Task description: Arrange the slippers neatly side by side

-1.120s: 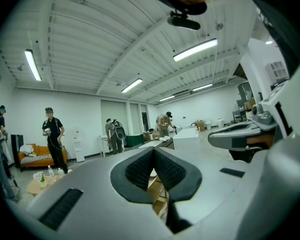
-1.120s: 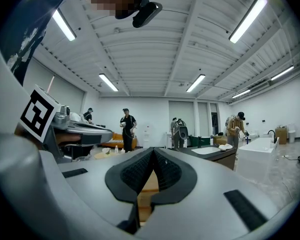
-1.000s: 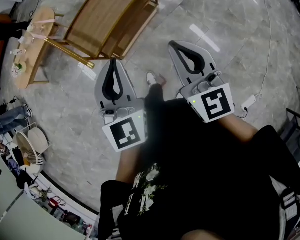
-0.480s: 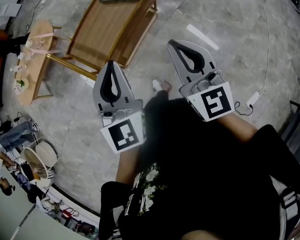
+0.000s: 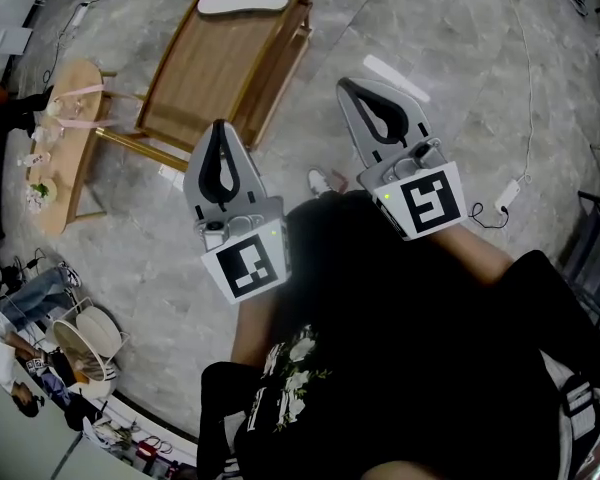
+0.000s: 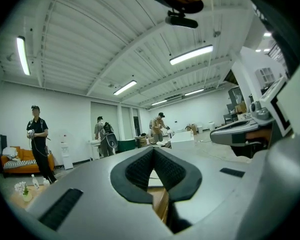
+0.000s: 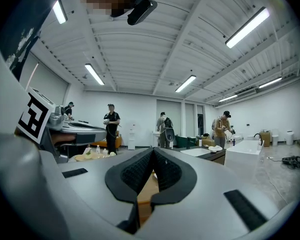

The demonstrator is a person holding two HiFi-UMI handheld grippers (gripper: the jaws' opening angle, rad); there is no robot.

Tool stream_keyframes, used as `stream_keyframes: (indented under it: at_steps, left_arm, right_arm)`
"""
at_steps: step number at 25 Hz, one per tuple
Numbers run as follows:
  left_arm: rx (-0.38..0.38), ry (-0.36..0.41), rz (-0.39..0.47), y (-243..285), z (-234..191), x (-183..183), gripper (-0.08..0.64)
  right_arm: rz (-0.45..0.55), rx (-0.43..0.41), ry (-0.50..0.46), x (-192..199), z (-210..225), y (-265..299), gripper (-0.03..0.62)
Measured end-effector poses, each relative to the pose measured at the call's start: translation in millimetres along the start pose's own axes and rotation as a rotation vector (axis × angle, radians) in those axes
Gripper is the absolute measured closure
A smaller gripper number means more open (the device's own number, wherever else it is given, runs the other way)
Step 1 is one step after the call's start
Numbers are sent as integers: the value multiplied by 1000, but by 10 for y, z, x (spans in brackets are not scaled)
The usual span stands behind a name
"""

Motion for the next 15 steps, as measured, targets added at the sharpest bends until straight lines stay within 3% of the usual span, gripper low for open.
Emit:
stream_keyframes:
  at_steps: [9, 15]
  left_arm:
    - [17, -10, 20, 74, -349, 84, 558]
    - [49, -39, 14, 99, -325, 138, 558]
  right_arm:
    - [6, 40, -32, -34, -160, 225, 594]
    - [-14, 82, -30, 22, -177, 126, 594]
Point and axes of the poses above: the fingertips, and each gripper's own axes: y forward along the fingers, z to its right, x out of its underside, the point moved 5 cm from there along -y, backward along the fingers, and after that the axes turned 1 degree about -y, right-handed, at the moved point
